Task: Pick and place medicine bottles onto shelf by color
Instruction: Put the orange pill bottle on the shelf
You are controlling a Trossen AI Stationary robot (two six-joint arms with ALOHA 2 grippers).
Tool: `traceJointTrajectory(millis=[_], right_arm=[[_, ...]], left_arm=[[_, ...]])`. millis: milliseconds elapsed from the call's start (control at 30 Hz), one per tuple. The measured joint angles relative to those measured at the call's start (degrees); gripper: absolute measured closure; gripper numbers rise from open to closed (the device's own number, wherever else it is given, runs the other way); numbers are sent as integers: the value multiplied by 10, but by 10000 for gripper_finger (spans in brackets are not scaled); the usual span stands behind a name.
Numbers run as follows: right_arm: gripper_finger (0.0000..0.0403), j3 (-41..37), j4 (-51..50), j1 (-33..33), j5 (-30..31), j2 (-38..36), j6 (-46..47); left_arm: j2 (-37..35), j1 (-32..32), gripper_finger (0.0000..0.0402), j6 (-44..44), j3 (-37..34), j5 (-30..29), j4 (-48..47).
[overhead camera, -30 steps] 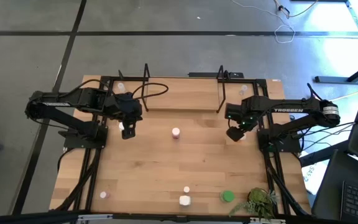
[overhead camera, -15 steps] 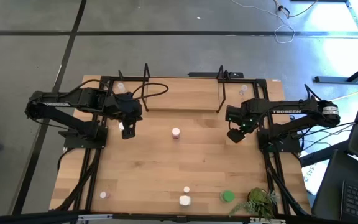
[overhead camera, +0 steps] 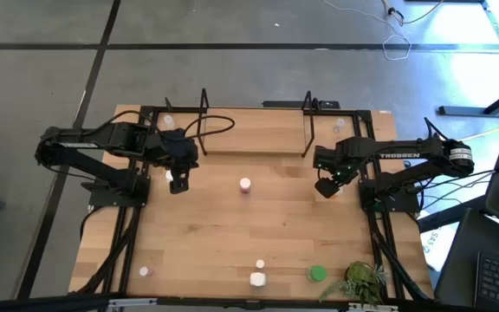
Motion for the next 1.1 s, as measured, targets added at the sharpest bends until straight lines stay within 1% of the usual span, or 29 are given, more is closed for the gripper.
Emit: traceJointTrajectory(millis=[867,1100], right_arm=[[149,0,6,0,13,1,-1],[149,0,7,0,15,25,-13]], left_arm=[[0,0,401,5,0,0,0],[0,0,401,5,0,0,0]])
